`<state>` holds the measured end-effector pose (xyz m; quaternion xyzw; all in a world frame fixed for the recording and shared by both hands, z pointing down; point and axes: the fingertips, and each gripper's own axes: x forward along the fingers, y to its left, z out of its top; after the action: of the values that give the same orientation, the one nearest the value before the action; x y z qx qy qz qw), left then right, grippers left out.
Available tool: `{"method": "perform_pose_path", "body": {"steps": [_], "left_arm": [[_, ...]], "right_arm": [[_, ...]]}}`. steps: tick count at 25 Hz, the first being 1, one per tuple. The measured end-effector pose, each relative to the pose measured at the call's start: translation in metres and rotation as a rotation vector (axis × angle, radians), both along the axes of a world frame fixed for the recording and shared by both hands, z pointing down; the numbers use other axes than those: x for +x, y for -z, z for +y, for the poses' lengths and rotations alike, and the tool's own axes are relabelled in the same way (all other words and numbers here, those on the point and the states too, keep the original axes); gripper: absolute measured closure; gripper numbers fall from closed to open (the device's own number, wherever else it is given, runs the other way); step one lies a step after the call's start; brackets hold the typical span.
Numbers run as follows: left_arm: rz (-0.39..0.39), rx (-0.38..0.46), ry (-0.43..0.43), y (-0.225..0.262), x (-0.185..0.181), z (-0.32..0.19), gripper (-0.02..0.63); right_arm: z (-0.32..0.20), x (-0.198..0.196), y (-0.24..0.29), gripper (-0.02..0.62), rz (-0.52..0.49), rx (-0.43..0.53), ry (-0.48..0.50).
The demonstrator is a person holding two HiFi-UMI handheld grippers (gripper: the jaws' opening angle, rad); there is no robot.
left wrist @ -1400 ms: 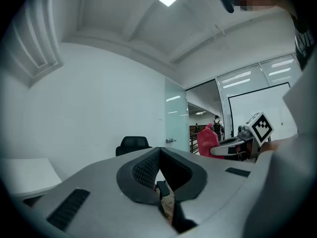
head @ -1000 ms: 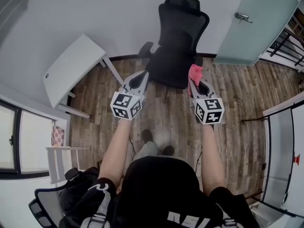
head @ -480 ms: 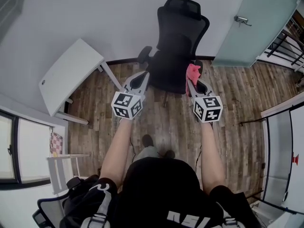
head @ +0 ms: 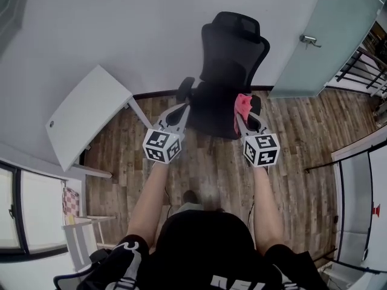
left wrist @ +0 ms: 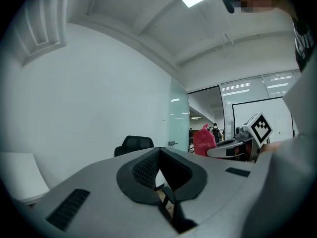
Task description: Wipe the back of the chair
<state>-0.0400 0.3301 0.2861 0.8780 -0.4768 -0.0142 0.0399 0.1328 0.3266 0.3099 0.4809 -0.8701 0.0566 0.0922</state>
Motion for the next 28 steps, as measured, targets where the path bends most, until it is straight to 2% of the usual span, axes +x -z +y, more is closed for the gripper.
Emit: {"method": "perform_pose_path", "body": {"steps": [8, 15, 20, 28], "left_arm": [[0.023, -0.001, -0.035, -0.001, -0.035, -0.045, 0.584], [0.031, -0.003, -0.055, -0.006, -0.053, -0.066, 0.584], [0.045, -0.016, -0.062, -0.013, -0.054, -0.080, 0.584], [0.028, -0.020, -0.070, -0.019, -0.032, -0.126, 0.584]], "right_arm": [[-0.039, -0.036, -0.003, 0.522, 0.011, -0.009, -0.037], [-0.058, -0.054, -0.007, 0.520, 0.016, -0.014, -0.054], [-0.070, -0.057, -0.012, 0.520, 0.026, -0.020, -0.055], [-0.114, -0.041, -0.019, 0.520, 0.005, -0.026, -0.042]]}}
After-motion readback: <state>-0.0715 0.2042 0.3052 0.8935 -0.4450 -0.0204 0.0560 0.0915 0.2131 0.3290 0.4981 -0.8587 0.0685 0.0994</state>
